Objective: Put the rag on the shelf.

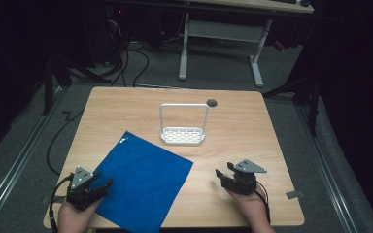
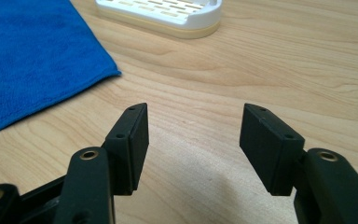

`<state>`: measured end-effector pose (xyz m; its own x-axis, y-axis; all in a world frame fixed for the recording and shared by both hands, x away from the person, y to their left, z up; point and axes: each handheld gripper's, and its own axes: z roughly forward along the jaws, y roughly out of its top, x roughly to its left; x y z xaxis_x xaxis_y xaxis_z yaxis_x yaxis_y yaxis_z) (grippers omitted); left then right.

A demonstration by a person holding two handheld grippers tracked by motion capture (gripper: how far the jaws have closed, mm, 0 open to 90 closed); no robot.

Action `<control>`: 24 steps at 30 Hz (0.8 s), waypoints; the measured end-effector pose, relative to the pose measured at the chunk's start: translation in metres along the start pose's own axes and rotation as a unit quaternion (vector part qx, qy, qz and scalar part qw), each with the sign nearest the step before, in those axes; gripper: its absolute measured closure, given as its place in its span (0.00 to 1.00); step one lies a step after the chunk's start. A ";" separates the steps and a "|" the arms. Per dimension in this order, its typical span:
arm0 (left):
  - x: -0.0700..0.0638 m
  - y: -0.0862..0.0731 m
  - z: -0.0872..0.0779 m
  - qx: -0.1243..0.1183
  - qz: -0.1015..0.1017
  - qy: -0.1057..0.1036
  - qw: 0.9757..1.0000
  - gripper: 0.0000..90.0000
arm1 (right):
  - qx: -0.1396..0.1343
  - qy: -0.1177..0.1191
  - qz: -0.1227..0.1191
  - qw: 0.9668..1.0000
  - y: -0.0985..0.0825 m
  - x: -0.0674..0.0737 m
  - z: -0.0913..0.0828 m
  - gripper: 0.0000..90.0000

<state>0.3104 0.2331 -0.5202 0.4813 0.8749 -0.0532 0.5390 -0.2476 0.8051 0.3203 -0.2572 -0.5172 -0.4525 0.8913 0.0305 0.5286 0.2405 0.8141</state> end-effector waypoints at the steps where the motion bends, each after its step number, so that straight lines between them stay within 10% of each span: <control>1: -0.001 0.001 0.001 0.002 0.004 0.000 1.000 0.51 | 0.001 0.000 0.000 1.000 0.000 0.000 0.000 0.48; 24: -0.002 -0.001 0.007 0.026 0.017 -0.006 1.000 0.51 | 0.001 0.010 0.007 1.000 0.001 0.003 0.001 0.48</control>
<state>0.3137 0.2285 -0.5249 0.5079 0.8608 -0.0326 0.5564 -0.2989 0.7753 0.3198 -0.2537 -0.5168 -0.4600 0.8863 0.0536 0.5358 0.2290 0.8127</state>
